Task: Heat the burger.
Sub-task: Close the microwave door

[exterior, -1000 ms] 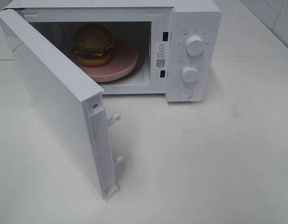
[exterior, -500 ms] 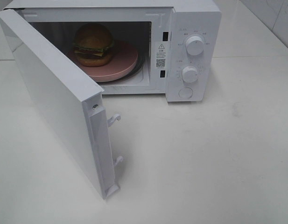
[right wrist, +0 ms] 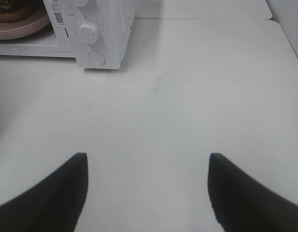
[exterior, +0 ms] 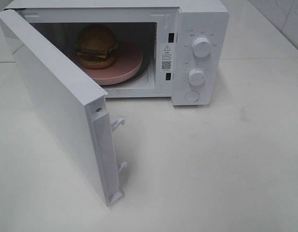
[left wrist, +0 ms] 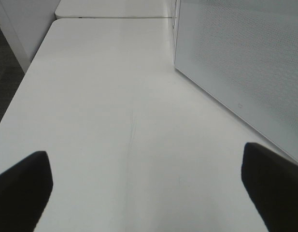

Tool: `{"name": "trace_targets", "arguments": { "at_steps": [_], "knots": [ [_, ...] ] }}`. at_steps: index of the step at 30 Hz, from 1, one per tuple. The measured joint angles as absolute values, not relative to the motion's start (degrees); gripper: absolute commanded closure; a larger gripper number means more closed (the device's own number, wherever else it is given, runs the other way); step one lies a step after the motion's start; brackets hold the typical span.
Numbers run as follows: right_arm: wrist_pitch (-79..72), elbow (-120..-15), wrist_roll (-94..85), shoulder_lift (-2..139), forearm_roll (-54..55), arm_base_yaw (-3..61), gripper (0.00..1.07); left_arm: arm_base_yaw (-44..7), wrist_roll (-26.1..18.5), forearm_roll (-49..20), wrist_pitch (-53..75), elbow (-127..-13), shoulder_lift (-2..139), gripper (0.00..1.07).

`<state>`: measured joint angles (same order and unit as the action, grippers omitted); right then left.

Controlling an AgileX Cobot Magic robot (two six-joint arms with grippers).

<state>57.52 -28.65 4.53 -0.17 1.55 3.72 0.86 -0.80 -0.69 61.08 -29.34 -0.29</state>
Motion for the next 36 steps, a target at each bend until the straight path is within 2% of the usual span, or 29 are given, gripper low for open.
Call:
{"name": "trace_targets", "arguments": {
  "at_steps": [33,36],
  "knots": [
    [57.5,-28.6,4.5,-0.2,1.5,3.7,0.39,0.9,-0.8,0.0,61.1,-29.3,1.3,0.04],
    [57.5,-28.6,4.5,-0.2,1.5,3.7,0.39,0.9,-0.8,0.0,61.1,-29.8,3.3,0.07]
  ]
}}
